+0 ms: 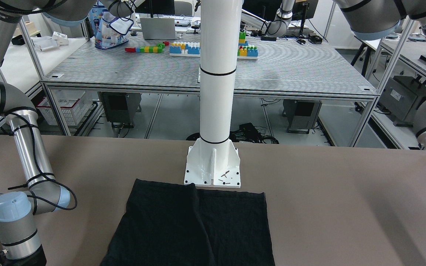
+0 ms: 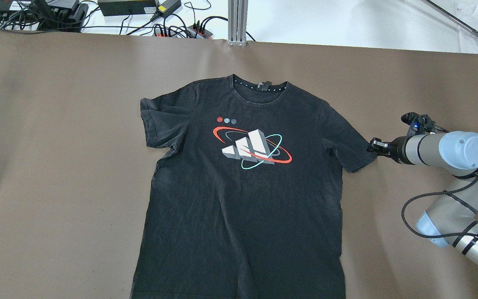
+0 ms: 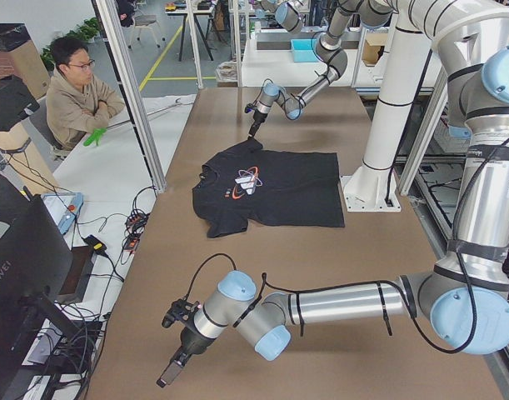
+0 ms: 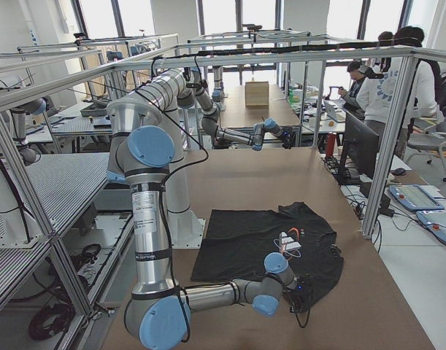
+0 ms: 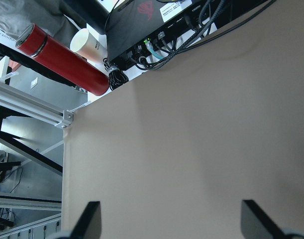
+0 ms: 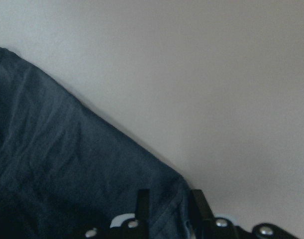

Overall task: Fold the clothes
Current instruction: 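Move the right gripper in toward the black T-shirt's sleeve nearest it, then move the right gripper along the shoulder toward the collar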

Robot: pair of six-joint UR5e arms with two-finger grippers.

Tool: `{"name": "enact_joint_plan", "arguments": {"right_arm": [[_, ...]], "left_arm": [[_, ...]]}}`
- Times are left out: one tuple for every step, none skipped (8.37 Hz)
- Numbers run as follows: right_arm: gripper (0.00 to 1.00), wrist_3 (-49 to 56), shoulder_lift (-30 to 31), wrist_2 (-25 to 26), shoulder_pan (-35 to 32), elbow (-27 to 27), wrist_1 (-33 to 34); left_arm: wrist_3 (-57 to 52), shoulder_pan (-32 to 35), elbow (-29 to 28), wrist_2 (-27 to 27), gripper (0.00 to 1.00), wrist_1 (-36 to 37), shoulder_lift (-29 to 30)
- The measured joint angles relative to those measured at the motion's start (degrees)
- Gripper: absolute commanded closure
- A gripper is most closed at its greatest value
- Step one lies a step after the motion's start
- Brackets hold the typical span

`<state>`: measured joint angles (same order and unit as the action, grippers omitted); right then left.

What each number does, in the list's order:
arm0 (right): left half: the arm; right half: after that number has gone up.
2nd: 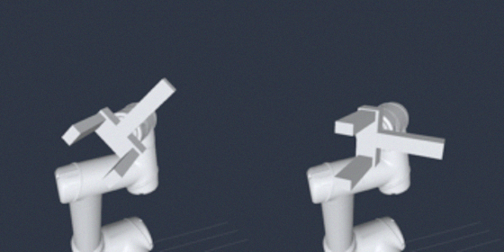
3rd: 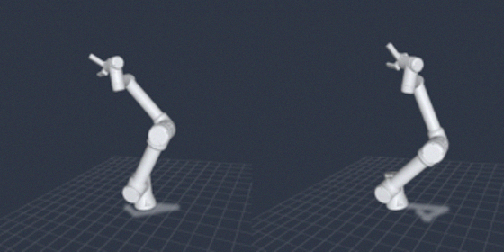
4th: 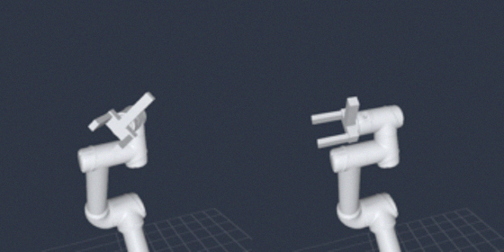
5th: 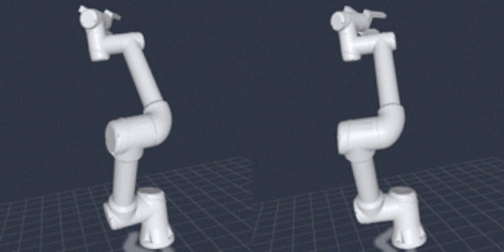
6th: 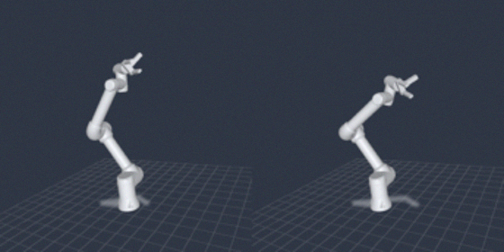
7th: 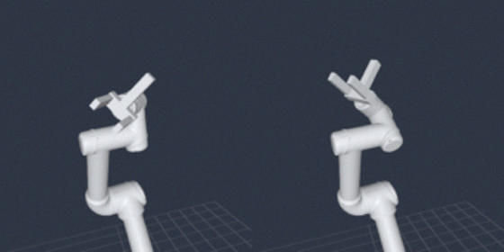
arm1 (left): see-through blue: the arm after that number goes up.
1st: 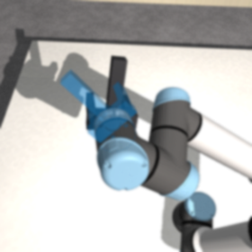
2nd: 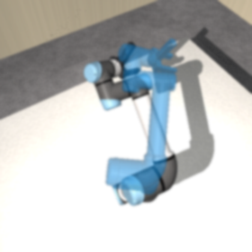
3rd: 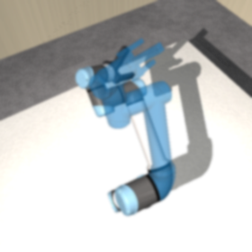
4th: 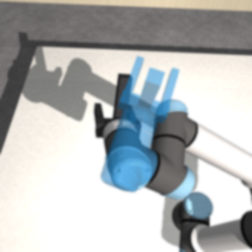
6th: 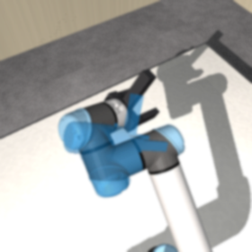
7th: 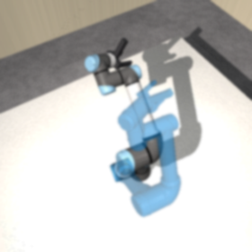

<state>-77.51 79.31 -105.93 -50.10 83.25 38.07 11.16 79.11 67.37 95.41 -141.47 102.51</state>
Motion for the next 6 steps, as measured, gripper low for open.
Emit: {"name": "enact_joint_plan", "arguments": {"right_arm": [[1.00, 0.09, 0.07, -0.06, 0.00, -0.01, 0.00], [1.00, 0.13, 0.14, -0.12, 0.00, -0.01, -0.01], [1.00, 0.15, 0.17, -0.21, 0.00, 0.04, 0.00], [1.00, 0.16, 0.17, -0.28, -0.04, 0.18, 0.08], [1.00, 0.17, 0.10, -0.39, -0.07, 0.37, 0.20], [1.00, 0.11, -0.08, -0.93, -0.12, 0.89, 0.34]], "left_arm": [[0.00, -0.01, 0.02, -0.03, 0.00, 0.03, 0.08], [0.01, -0.04, 0.04, -0.04, 0.00, 0.04, 0.19], [0.09, -0.04, 0.08, -0.01, 0.00, 0.05, 0.26], [0.25, -0.02, 0.10, 0.01, 0.00, 0.05, 0.29], [0.36, -0.04, 0.11, 0.03, 0.00, 0.05, 0.31], [0.41, -0.08, 0.12, 0.03, 0.00, 0.05, 0.32]]}}
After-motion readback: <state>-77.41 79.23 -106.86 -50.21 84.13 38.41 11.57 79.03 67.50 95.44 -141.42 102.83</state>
